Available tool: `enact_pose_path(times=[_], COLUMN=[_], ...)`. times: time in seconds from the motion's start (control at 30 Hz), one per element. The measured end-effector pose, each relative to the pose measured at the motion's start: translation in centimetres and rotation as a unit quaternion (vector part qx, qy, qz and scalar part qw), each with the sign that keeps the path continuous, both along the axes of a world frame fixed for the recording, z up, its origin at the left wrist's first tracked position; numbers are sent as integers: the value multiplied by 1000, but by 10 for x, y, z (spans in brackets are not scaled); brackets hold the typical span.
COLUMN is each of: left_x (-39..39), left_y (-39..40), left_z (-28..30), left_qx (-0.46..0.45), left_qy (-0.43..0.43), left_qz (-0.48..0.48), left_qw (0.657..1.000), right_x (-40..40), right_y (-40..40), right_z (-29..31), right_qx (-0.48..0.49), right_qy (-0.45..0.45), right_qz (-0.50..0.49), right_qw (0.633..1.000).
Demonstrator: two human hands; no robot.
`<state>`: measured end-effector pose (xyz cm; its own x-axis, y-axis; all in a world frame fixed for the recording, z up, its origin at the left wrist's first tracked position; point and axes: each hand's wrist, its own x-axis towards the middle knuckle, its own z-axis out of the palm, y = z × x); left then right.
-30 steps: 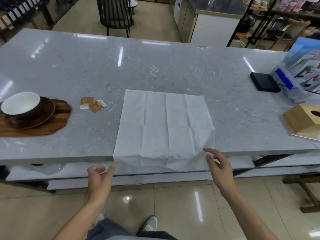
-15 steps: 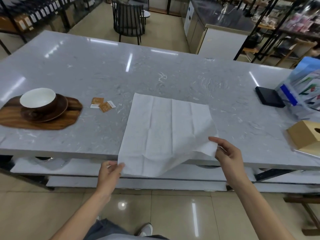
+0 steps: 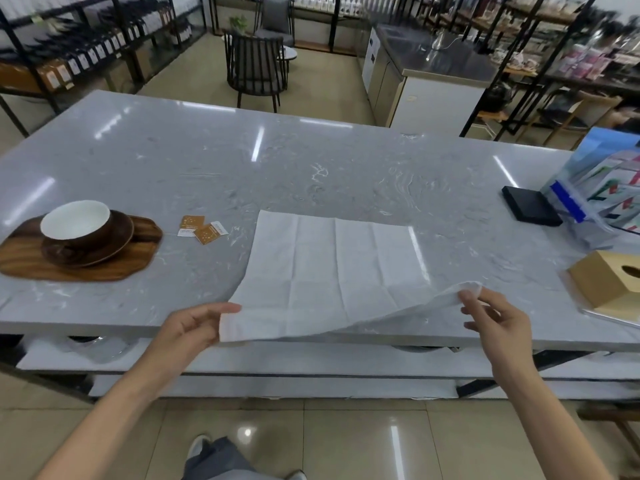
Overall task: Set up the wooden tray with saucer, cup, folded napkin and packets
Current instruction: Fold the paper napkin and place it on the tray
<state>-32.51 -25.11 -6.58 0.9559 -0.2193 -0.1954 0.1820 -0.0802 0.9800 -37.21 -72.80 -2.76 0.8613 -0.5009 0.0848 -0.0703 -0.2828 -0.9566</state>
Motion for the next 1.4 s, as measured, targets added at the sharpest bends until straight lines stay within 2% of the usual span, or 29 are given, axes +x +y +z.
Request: enact_pose_path(times=[0.1, 0.23, 0.4, 0.6, 0.73, 0.83, 1.0, 1.1, 1.23, 1.4], left_x=[14, 34, 77, 177, 237, 268, 293, 298, 296, 296], left_y=[1, -10, -20, -39, -57, -69, -75, -76, -76, -79], left_z=[20, 37, 59, 26, -8, -29, -56, -63, -71, -74], left_qx=[59, 110, 166, 83, 143, 238, 339, 365, 370, 374], left_qy=[-63, -119, -185, -133, -92, -109, -117, -138, -163, -158], left_qz=[-37, 30, 61, 76, 106, 110, 118, 119, 142, 166], left_qw=[996, 986, 967, 985, 980, 959, 926, 913, 904, 898], right_x=[1, 6, 37, 129, 194, 238, 275, 277, 272, 270], right_y=[-10, -18, -26, -33, -42, -49, -52, -49, -42, -32], right_z=[3, 8, 23, 12, -20, -48, -93, -103, -106, -111], right_qx=[8, 16, -3, 0, -8, -32, -111, -134, -195, -243], right_qy=[1, -16, -21, -8, 30, 88, 160, 179, 159, 154], right_qz=[-5, 13, 1, -3, 3, 9, 0, -31, -47, -80], right_qw=[1000, 1000, 1000, 1000, 1000, 996, 981, 974, 967, 954])
